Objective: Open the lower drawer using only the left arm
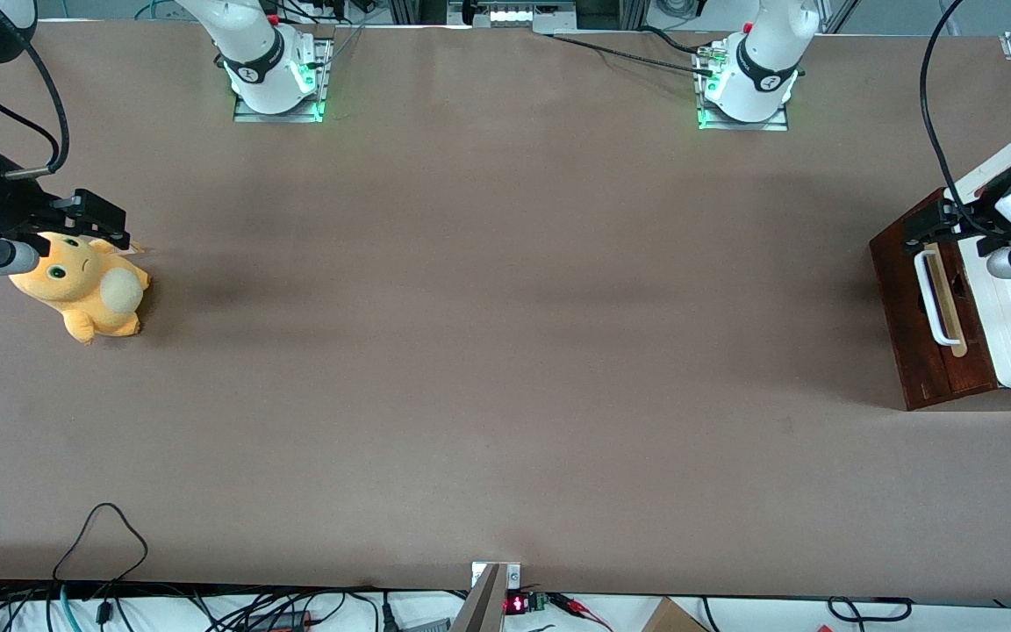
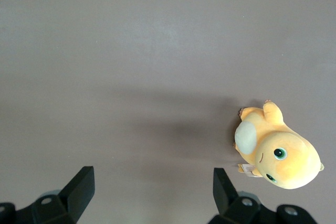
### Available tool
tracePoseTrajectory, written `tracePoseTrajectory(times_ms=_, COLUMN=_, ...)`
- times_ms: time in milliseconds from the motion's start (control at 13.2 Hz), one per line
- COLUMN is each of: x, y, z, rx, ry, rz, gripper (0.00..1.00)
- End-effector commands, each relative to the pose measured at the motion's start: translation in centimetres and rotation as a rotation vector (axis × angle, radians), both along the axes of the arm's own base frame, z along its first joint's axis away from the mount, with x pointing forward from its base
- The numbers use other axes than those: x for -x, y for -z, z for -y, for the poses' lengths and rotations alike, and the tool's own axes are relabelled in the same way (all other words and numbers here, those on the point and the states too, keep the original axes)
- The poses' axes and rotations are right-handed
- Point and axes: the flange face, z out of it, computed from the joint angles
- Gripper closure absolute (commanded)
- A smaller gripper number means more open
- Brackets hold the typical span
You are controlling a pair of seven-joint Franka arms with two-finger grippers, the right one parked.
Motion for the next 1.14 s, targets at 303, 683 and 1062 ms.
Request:
tracePoseTrajectory(times_ms=303, x=-0.1, y=-1.5, z=0.7, rx=0.009, ry=0.012, rz=-0.007, gripper=0.0)
tracePoseTrajectory(times_ms=683, x=-0.3, y=-0.1, z=0.7, rx=0.017, ry=0.019, rz=-0.036, gripper=0.0)
tracePoseTrajectory(times_ms=1062, x=-0.8, y=2.8, z=0.2, rx=0.025, ry=0.004, rz=-0.08, gripper=0.01)
